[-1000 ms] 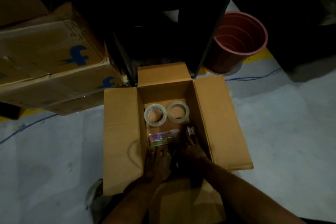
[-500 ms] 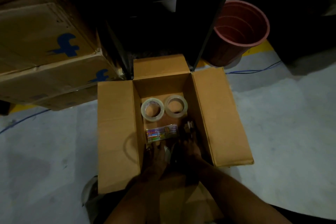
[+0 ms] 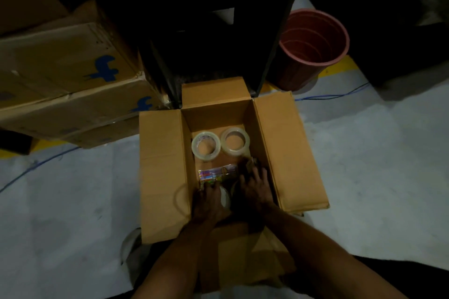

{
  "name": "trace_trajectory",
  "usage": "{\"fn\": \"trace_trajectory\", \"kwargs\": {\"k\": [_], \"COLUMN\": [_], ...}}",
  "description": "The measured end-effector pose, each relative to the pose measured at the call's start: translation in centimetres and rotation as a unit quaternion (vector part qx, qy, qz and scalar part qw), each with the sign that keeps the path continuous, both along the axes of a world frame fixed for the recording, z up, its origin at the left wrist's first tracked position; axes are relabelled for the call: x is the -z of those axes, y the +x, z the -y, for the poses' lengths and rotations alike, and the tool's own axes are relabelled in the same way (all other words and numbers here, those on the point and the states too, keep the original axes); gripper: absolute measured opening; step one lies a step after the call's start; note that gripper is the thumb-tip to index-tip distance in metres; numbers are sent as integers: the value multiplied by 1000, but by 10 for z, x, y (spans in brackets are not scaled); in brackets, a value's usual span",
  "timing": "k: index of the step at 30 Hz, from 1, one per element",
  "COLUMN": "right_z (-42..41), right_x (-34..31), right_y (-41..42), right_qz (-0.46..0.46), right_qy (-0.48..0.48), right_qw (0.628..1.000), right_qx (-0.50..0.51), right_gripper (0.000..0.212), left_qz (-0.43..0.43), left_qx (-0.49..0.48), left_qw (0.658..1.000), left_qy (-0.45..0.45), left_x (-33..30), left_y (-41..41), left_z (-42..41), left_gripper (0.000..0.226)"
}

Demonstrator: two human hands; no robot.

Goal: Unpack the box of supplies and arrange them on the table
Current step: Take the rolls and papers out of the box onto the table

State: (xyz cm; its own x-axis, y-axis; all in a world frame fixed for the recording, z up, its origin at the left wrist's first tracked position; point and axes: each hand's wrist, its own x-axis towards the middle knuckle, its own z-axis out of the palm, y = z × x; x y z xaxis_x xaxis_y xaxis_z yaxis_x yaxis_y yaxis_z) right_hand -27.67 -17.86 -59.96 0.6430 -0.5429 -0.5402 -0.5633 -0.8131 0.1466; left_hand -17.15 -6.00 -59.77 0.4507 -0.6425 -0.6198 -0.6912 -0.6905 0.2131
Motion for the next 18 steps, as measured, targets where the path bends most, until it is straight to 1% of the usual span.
{"fn": "trace_trajectory", "kwargs": {"k": [2, 3, 4, 5, 8, 11, 12, 13, 16, 18], "right_z": [2, 1, 1, 3, 7, 14, 14, 13, 10, 11], "right_x": [-22, -27, -33, -41, -87, -134, -151, -167, -210, -231], "right_y": [-1, -5, -5, -6, -7, -6, -8, -11, -15, -12], "right_qz": [18, 13, 16, 12, 46, 84, 89, 103, 150, 163], "right_qy": [-6, 0, 22, 25, 54, 114, 122, 125, 126, 113], "right_qw": [1000, 1000, 999, 999, 997, 990, 988, 986, 980, 979], "right_qx": [-20, -25, -20, -22, -4, 24, 37, 37, 39, 41], "right_gripper": [45, 39, 39, 46, 69, 113, 121, 124, 118, 118], "left_qz": [2, 5, 11, 5, 6, 15, 15, 21, 51, 63], "left_qx": [13, 16, 18, 13, -11, -15, -17, -14, -4, -6], "left_qw": [1000, 1000, 1000, 1000, 998, 994, 994, 993, 987, 982], "left_qy": [3, -11, -20, -28, -66, -104, -111, -118, -152, -180], "left_x": [-21, -32, -44, -57, -97, -134, -149, -162, -197, -213], "left_y": [0, 0, 1, 2, 4, 8, 9, 11, 15, 20], "left_z": [2, 2, 2, 2, -2, -8, -10, -11, -17, -19], "left_gripper": [102, 104, 105, 106, 109, 112, 113, 115, 115, 111]}}
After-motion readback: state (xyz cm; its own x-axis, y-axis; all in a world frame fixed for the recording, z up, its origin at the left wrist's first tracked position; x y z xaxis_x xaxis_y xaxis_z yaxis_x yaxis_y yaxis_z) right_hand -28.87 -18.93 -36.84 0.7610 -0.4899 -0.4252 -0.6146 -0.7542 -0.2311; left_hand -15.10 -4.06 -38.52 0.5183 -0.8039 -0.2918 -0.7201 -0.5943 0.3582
